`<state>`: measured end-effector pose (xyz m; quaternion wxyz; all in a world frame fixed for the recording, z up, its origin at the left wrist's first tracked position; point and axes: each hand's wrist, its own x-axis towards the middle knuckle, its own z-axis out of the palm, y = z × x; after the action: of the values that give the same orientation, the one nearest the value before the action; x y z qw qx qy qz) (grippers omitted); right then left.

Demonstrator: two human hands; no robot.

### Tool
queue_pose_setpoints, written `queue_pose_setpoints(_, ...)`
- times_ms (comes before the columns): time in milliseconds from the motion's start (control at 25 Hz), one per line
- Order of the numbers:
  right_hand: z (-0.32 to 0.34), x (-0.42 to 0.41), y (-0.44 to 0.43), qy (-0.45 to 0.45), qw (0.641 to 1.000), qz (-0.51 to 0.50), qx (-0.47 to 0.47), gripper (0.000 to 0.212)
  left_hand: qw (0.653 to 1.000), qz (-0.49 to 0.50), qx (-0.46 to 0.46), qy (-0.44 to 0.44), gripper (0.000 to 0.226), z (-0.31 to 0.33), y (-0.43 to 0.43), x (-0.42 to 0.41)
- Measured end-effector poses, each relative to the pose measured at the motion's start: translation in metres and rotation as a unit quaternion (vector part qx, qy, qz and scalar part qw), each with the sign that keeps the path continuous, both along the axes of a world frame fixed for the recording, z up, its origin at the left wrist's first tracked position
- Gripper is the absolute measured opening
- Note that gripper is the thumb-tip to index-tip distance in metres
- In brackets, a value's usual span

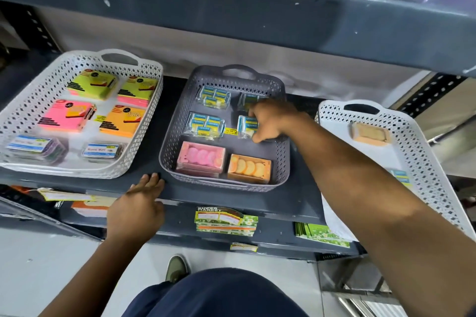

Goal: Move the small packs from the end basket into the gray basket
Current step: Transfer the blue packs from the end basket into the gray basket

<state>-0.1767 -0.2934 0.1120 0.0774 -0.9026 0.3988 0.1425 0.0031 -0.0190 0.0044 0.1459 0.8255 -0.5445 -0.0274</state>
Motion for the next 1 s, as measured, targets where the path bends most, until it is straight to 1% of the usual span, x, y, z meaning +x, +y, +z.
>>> queue_pose_setpoints(240, -0.024, 0.006, -0.012, 0.036, 0.999, -0.007, 0.009, 0.054, 1.000, -0.003, 0.021, 0.004, 0.052, 0.000, 0.000, 0.002)
queue_pose_setpoints(360, -0.026, 0.005, -0.012, 0.037, 0.999, -0.006, 0.010, 0.066, 1.000, -0.001, 0.023, 0.000, 0.051, 0.001, -0.001, 0.002)
queue_pose_setpoints(400, -0.022, 0.002, -0.012, 0.018, 1.000, -0.008, 0.018, 0.073, 1.000, -0.004, 0.023, -0.004, 0.050, 0.002, -0.001, 0.002)
queue_pose_setpoints(440, -0.013, -0.005, -0.012, -0.021, 0.999, -0.017, 0.028, 0.077, 1.000, -0.009, 0.024, -0.010, 0.048, 0.002, -0.002, 0.002)
queue_pose_setpoints(480, -0.002, -0.014, -0.012, -0.082, 0.995, -0.034, 0.037, 0.076, 0.999, -0.011, 0.029, -0.013, 0.047, 0.003, -0.002, 0.002)
queue_pose_setpoints(560, 0.021, -0.052, -0.017, -0.219, 0.971, -0.086, 0.035, 0.063, 0.999, -0.007, 0.043, -0.014, 0.045, 0.005, -0.004, 0.001)
queue_pose_setpoints(600, 0.028, -0.080, -0.022, -0.251, 0.961, -0.118, 0.020, 0.055, 0.999, 0.000, 0.051, -0.015, 0.044, 0.006, -0.005, 0.000)
queue_pose_setpoints(640, 0.030, -0.110, -0.027, -0.240, 0.959, -0.152, 0.003, 0.050, 0.998, 0.009, 0.057, -0.015, 0.042, 0.007, -0.006, 0.000)
queue_pose_setpoints(680, 0.029, -0.141, -0.030, -0.200, 0.963, -0.181, -0.007, 0.049, 0.998, 0.015, 0.059, -0.014, 0.041, 0.007, -0.006, -0.001)
queue_pose_setpoints(720, 0.024, -0.169, -0.030, -0.151, 0.967, -0.206, 0.002, 0.052, 0.998, 0.019, 0.058, -0.013, 0.039, 0.007, -0.007, -0.001)
queue_pose_setpoints(800, 0.006, -0.212, -0.022, -0.073, 0.967, -0.236, 0.060, 0.062, 0.998, 0.021, 0.057, -0.015, 0.040, 0.006, -0.006, -0.001)
queue_pose_setpoints(840, -0.003, -0.227, -0.017, -0.048, 0.967, -0.240, 0.077, 0.068, 0.998, 0.021, 0.054, -0.018, 0.041, 0.006, -0.006, -0.001)
queue_pose_setpoints(1000, -0.022, -0.264, -0.008, 0.037, 0.962, -0.264, 0.055, 0.082, 0.999, 0.020, 0.038, -0.023, 0.042, 0.010, -0.005, -0.003)
